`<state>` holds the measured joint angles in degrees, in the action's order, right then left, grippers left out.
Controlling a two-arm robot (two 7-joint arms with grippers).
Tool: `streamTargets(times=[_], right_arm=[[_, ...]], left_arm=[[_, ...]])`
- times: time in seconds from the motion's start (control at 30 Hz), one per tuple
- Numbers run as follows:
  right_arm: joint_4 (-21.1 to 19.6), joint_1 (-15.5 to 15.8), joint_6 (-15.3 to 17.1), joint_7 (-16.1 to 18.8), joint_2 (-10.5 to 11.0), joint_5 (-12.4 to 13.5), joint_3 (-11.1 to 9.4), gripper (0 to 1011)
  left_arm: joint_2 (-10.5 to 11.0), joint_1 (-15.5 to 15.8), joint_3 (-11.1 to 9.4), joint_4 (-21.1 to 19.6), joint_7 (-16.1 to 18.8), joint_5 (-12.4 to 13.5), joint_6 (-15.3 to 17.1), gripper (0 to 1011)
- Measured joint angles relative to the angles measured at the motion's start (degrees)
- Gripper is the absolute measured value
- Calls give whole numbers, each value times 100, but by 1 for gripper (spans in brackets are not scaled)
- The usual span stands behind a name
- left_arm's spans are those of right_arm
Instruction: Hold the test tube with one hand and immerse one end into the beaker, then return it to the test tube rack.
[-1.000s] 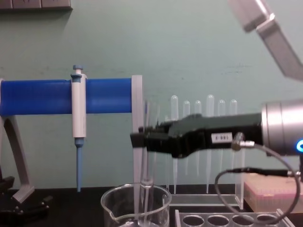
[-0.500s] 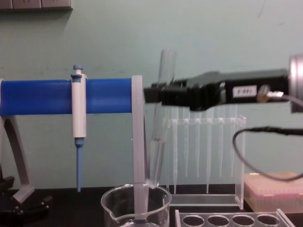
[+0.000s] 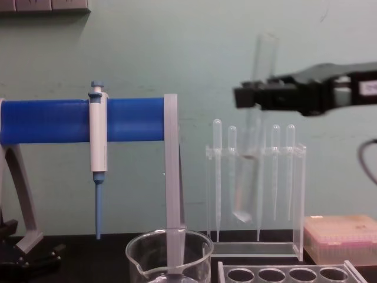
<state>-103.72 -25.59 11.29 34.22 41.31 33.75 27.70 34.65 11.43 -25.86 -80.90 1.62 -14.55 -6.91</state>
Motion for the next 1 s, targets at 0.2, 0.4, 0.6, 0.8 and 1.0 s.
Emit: streamTargets(times=[0.2, 0.4, 0.6, 0.8, 1.0], right_arm=[[-146, 430, -179, 31, 418, 86, -194, 224], [-147, 649, -316, 96, 584, 138, -299, 224], [-27, 715, -454, 155, 583, 69, -285, 224], [139, 711, -547, 184, 463, -46, -219, 224], [314, 708, -625, 186, 300, -144, -147, 224]], left_arm=[[0, 0, 0, 0, 0, 0, 0, 1000], [0, 0, 0, 0, 0, 0, 0, 1000], [0, 0, 0, 0, 0, 0, 0, 1000], [0, 0, 0, 0, 0, 0, 0, 1000], [0, 0, 0, 0, 0, 0, 0, 1000]])
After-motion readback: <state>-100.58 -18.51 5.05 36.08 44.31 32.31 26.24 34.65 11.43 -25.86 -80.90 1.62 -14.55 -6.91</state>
